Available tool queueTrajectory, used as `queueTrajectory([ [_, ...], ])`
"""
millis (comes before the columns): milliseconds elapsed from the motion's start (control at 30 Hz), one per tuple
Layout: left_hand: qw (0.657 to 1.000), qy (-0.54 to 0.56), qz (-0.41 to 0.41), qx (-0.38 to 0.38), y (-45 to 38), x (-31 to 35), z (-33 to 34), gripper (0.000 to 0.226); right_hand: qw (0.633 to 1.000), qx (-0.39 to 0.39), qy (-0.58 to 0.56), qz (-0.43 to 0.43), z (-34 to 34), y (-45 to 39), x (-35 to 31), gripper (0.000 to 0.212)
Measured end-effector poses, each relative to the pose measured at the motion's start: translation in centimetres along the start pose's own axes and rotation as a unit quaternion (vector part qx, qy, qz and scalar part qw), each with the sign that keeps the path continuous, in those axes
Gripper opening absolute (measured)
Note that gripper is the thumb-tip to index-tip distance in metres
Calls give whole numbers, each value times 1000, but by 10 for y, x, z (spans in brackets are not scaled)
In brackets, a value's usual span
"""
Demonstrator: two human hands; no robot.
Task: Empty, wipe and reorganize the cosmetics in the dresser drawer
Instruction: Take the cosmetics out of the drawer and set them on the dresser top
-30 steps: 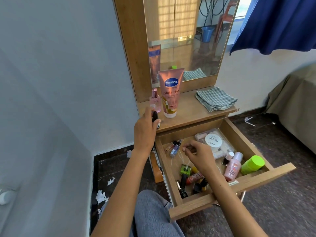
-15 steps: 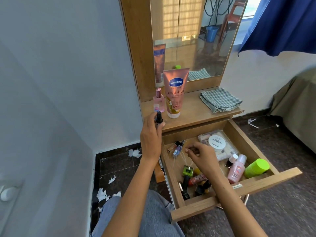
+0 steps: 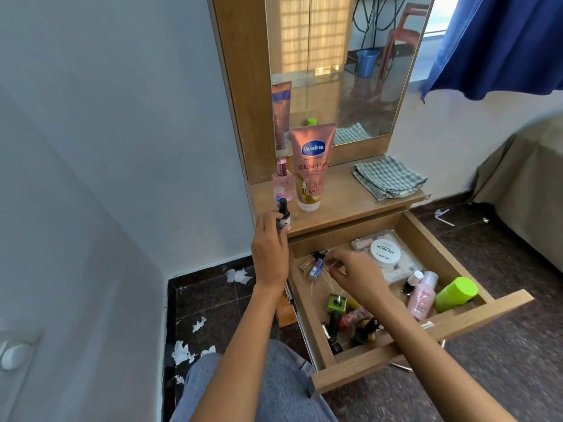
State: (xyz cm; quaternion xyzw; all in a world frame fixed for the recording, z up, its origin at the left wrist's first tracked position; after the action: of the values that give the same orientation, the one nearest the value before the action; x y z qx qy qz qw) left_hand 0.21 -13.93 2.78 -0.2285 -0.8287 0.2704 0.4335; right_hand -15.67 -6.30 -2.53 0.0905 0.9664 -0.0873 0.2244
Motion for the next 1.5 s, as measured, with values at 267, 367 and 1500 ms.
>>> queueTrajectory([
  [267, 999, -12, 28, 12, 10, 7, -7, 19, 950, -188, 232, -94, 31, -37, -19, 40],
  [367, 999, -17, 32, 8, 10, 7, -7, 20, 937, -200, 260, -120, 41, -38, -21, 35],
  [1500, 971, -205, 102, -60, 46, 11, 18, 43, 980, 135, -144, 30, -63, -72, -65, 36],
])
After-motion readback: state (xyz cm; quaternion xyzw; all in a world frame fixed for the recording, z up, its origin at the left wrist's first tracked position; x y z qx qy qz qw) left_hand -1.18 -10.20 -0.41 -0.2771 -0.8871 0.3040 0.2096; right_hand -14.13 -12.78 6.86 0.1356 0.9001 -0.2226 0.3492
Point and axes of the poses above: each hand's wrist, its own y-axis away from the middle knuckle, its own z-axis out of the palm, x = y × z, the point moved 8 cm from there along -y, towards the middle knuckle, and after that the axes turned 3 degrees about z, right-handed, at the moved point
